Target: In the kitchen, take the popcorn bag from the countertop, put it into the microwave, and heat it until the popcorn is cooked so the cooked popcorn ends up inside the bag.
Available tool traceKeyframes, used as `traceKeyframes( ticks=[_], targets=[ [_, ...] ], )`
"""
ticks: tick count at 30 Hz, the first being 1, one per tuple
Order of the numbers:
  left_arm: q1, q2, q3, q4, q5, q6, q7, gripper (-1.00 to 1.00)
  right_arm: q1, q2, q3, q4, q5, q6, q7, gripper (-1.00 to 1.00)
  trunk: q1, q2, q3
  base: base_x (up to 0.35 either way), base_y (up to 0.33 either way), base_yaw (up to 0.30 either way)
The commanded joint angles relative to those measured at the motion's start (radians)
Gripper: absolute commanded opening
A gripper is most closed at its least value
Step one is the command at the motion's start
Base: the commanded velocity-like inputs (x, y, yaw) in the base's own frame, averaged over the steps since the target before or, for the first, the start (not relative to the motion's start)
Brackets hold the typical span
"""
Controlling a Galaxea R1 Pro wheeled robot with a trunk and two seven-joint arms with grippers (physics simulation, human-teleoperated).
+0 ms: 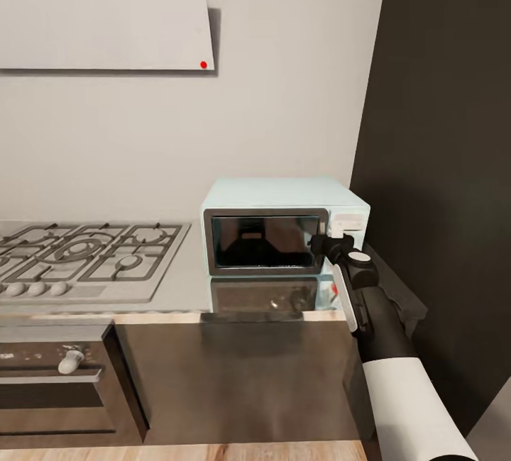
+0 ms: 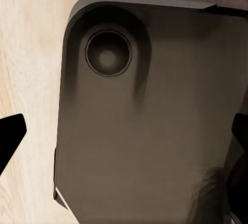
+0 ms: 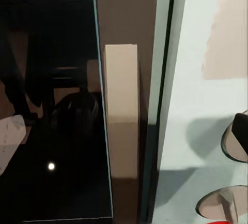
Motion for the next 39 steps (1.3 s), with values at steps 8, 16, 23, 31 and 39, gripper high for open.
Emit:
traceKeyframes(
  ticks=[8,16,23,31,39],
  targets=[
    [0.000,-0.001,0.000,-0.001,0.008,-0.001,0.002,1.00,-0.026,0.001,-0.001,0.035,0.026,0.005,0.001,1.00,0.000,0.000,-0.001,0.000,0.000,0.000],
    [0.000,-0.001,-0.001,-0.001,0.008,-0.001,0.002,1.00,-0.026,0.000,-0.001,0.034,0.027,0.008,0.003,-1.00,0.000,0.000,-0.001,0.000,0.000,0.000],
    [0.000,-0.003,0.000,-0.001,0.008,-0.001,0.002,1.00,-0.026,0.000,-0.001,0.034,0.027,0.008,0.003,-1.00,0.000,0.000,-0.001,-0.039,0.000,0.000],
    [0.000,-0.003,0.000,-0.001,0.008,-0.001,0.002,1.00,-0.026,0.000,-0.001,0.035,0.026,0.008,0.003,-1.00,0.000,0.000,-0.001,-0.059,0.000,0.000],
    [0.000,-0.003,0.000,-0.001,0.008,-0.001,0.002,1.00,-0.026,0.000,-0.001,0.035,0.025,0.008,0.003,-1.00,0.000,0.000,-0.001,-0.011,0.000,0.000]
  ],
)
